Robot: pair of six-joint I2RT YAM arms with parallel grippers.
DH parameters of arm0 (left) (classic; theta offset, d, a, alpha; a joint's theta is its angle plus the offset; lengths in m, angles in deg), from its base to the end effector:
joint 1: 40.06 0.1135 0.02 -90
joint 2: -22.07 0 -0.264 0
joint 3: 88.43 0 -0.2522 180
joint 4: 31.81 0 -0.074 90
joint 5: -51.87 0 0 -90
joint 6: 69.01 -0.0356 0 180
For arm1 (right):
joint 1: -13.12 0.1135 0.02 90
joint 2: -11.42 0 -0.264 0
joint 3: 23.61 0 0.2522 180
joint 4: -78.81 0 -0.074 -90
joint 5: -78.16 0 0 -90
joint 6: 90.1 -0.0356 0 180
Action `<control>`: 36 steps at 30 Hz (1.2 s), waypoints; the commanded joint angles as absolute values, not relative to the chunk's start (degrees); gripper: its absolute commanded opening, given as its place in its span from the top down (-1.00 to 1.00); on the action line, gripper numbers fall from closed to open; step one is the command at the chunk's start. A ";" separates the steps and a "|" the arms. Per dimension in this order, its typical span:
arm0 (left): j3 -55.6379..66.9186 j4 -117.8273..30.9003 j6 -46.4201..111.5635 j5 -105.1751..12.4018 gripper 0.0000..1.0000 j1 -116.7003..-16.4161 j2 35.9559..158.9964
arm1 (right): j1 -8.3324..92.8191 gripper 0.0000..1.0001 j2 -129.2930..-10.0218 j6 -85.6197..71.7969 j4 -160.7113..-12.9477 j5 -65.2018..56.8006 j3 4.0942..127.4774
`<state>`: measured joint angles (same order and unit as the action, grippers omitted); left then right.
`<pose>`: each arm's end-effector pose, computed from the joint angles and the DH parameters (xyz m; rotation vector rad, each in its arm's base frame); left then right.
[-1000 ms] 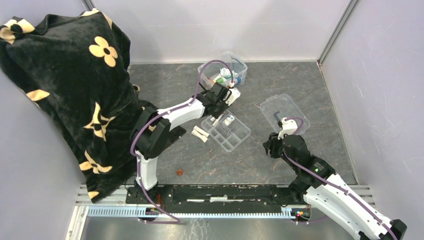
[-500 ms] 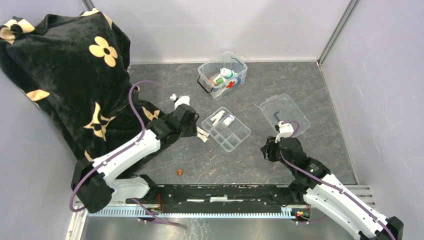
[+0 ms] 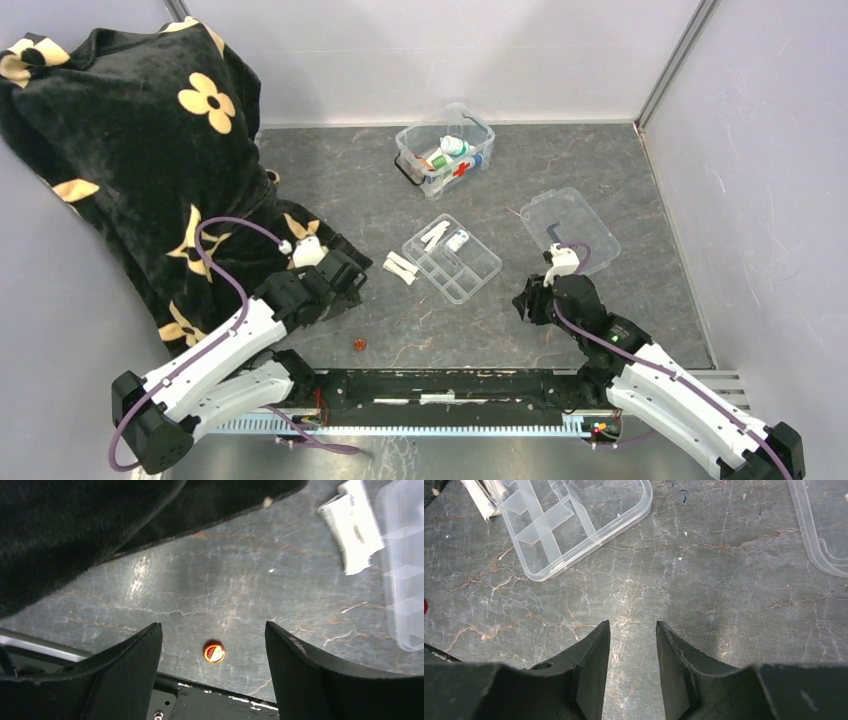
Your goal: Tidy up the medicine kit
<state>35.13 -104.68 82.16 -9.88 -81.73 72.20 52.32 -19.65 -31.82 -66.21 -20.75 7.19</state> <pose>0.1183 -0.0827 0.2472 -0.5539 2.4501 -0.0132 0.1083 0.0812 0.1856 -0.0556 2.2269 0.5274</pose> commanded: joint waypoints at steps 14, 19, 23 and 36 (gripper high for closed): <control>42.45 -100.50 96.66 -14.94 -0.60 -94.34 80.82 | 52.19 -0.23 -19.33 -29.18 -59.36 -26.64 12.32; 43.29 -99.83 97.69 -14.53 -0.45 -96.37 82.90 | 52.15 -0.25 -19.27 -27.70 -56.78 -27.58 15.33; 45.79 -96.81 98.60 -15.50 -0.30 -96.40 82.47 | 52.21 -0.25 -18.70 -27.49 -56.91 -27.41 15.39; 49.25 -92.38 98.20 -17.42 -0.10 -96.40 82.71 | 52.19 -0.25 -18.99 -27.60 -57.76 -26.29 14.59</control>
<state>49.12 -95.32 96.37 -17.33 -96.07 82.62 52.32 -19.03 -28.04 -57.27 -25.86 13.51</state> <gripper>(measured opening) 0.557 0.624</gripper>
